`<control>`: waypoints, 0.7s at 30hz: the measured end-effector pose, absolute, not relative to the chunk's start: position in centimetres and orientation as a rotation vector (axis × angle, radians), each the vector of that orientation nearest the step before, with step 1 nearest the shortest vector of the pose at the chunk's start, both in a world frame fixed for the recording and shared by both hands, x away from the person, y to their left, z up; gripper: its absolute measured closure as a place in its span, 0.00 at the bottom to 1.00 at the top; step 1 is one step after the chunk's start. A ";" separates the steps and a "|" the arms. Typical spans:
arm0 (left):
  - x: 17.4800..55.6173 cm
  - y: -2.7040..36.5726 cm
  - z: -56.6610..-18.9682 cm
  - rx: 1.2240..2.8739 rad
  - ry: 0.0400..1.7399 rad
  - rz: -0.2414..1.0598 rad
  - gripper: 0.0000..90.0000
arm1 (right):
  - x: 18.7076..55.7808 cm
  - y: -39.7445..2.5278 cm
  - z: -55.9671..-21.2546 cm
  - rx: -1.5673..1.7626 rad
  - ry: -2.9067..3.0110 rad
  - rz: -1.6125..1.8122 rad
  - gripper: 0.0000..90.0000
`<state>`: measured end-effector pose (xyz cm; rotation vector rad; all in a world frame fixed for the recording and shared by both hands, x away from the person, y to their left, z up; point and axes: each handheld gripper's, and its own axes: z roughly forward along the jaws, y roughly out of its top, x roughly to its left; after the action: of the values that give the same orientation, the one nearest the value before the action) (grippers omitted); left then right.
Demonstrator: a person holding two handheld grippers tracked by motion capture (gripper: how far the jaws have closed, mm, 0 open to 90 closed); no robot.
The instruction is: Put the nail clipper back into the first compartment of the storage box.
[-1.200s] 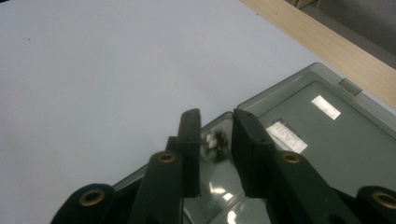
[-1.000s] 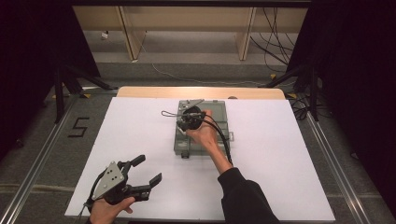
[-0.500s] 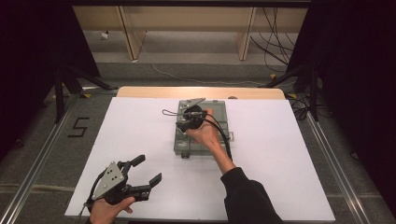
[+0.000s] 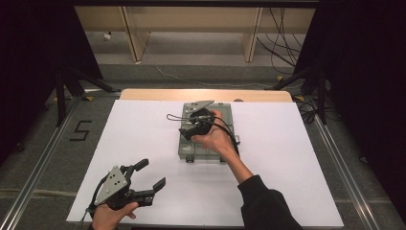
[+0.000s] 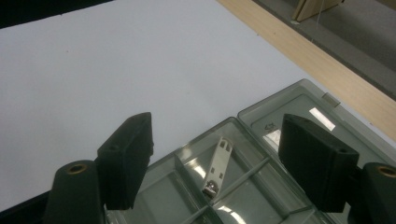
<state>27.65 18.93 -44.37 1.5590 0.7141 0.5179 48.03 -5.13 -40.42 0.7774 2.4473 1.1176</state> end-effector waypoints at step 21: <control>28.0 19.1 -44.4 1.567 0.676 0.557 0.17 | 44.3 -7.8 -37.7 0.695 2.400 1.249 0.29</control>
<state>28.02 19.08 -44.36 1.5672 0.6761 0.5575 44.26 -7.77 -37.69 0.6945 2.4003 1.2495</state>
